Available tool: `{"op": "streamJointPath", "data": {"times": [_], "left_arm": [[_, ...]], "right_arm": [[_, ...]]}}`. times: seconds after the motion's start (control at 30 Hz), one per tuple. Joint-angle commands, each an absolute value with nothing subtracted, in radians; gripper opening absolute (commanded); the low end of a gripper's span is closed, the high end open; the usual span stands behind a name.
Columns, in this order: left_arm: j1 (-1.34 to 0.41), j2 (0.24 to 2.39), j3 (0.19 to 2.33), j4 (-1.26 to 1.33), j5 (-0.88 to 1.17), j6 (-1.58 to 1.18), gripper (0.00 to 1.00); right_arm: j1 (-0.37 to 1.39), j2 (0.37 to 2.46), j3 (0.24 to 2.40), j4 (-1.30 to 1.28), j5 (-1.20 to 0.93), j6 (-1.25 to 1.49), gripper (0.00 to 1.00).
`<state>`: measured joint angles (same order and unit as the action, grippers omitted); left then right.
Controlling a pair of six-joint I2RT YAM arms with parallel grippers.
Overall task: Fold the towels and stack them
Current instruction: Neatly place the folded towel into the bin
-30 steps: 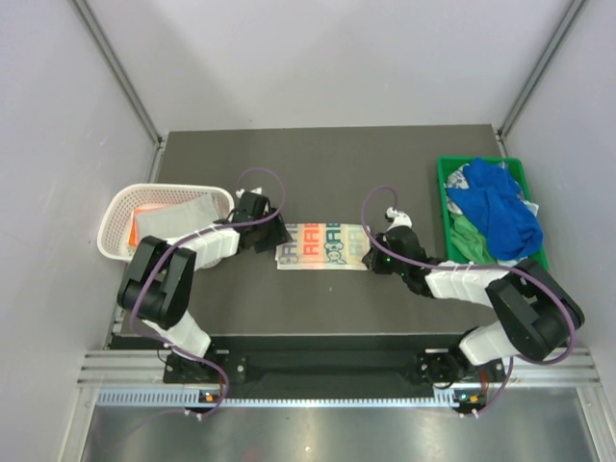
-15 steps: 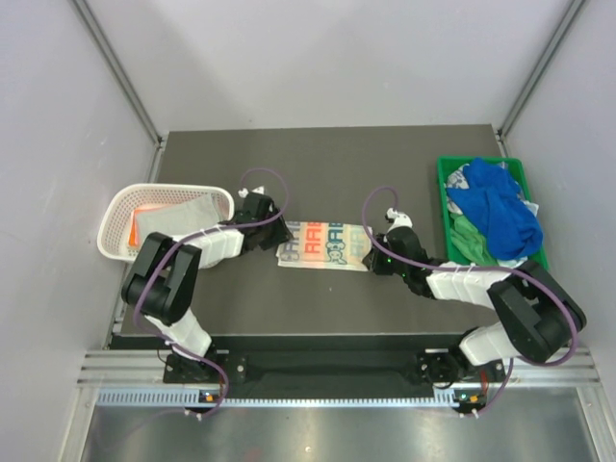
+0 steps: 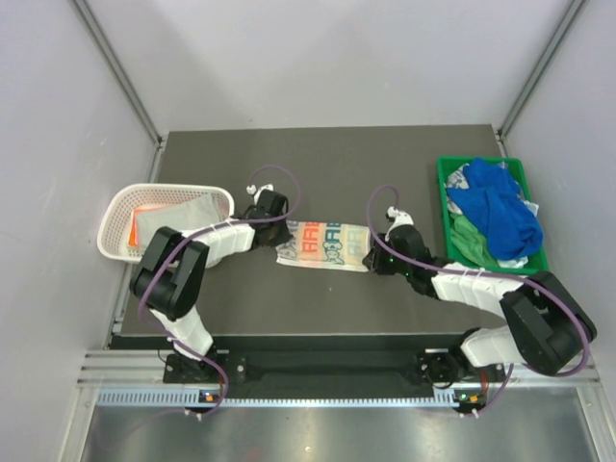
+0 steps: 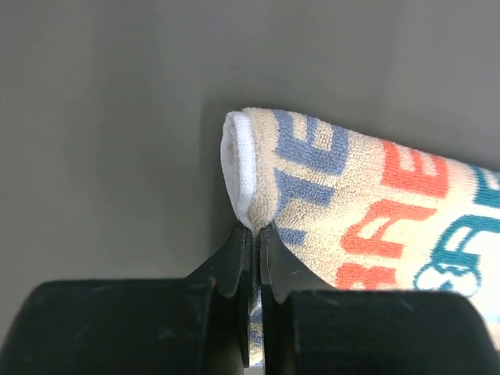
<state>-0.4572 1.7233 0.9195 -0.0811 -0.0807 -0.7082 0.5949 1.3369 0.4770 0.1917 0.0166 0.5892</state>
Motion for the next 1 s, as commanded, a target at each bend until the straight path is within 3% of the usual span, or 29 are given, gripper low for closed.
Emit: {"op": "streamJointPath", "data": {"times": [0.0, 0.17, 0.43, 0.97], "left_arm": [[-0.465, 1.724, 0.977, -0.397, -0.316, -0.626, 0.00], [-0.489, 1.634, 1.063, -0.534, -0.512, -0.575, 0.00], [-0.468, 1.507, 1.147, -0.653, -0.764, -0.496, 0.00], [-0.058, 1.318, 0.979, -0.388, -0.710, -0.348, 0.00]], "right_arm": [[0.588, 1.286, 0.548, 0.164, 0.009, 0.560, 0.26], [0.586, 1.281, 0.626, 0.106, 0.005, 0.532, 0.35], [0.584, 1.310, 0.686, 0.089, -0.044, 0.514, 0.35], [0.586, 1.298, 0.698, 0.071, -0.069, 0.508, 0.34]]}}
